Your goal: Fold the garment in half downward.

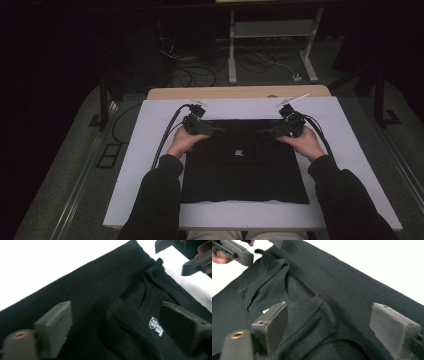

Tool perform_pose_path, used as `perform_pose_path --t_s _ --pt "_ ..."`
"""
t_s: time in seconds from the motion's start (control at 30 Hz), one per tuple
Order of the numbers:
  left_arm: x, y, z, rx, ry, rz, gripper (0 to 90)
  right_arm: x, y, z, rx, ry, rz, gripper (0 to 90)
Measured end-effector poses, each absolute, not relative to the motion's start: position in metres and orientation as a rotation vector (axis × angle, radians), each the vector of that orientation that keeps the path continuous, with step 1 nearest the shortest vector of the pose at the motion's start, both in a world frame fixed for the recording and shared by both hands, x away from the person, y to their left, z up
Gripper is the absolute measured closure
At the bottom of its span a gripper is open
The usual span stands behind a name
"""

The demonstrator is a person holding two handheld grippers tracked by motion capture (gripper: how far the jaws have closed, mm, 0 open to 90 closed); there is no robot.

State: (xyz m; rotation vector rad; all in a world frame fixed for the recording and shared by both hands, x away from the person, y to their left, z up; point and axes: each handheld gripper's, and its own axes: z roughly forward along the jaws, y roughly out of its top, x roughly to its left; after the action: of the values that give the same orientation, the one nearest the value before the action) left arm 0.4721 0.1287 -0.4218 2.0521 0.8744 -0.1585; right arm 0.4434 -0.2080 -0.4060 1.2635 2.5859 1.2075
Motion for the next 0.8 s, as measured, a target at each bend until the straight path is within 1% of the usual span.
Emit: perform_pose_path --t_s 0.17,0.23,0.33,0.37,0.43,0.53,0.63,0.77,0.8 --pt "0.472 0.129 -0.424 2.077 0.844 -0.186 24.4 0.444 -0.206 -0.409 1.262 2.597 1.195 34.9" --pt "0.472 0.129 -0.425 2.091 0.830 -0.174 32.4 0.445 -0.205 -0.410 1.268 2.595 1.192 40.1" --pt "0.473 0.129 -0.426 2.088 0.824 -0.194 39.9 0.446 -0.204 -0.413 1.270 2.597 1.188 47.9" --pt "0.473 0.129 -0.427 2.082 0.829 -0.196 43.7 0.446 -0.204 -0.414 1.274 2.600 1.186 50.3" --pt "0.473 0.129 -0.428 2.081 0.825 -0.199 50.0 0.447 -0.203 -0.415 1.269 2.607 1.187 54.2" --pt "0.473 0.129 -0.429 2.075 0.809 -0.167 56.6 0.448 -0.202 -0.418 1.269 2.612 1.185 59.2" --pt "0.472 0.130 -0.431 2.055 0.832 -0.176 65.3 0.448 -0.200 -0.420 1.270 2.615 1.175 65.5" --pt "0.472 0.129 -0.432 2.079 0.821 -0.171 74.8 0.448 -0.198 -0.421 1.250 2.631 1.150 79.2" --pt "0.471 0.129 -0.432 2.081 0.818 -0.167 79.7 0.448 -0.199 -0.421 1.250 2.636 1.153 81.8"
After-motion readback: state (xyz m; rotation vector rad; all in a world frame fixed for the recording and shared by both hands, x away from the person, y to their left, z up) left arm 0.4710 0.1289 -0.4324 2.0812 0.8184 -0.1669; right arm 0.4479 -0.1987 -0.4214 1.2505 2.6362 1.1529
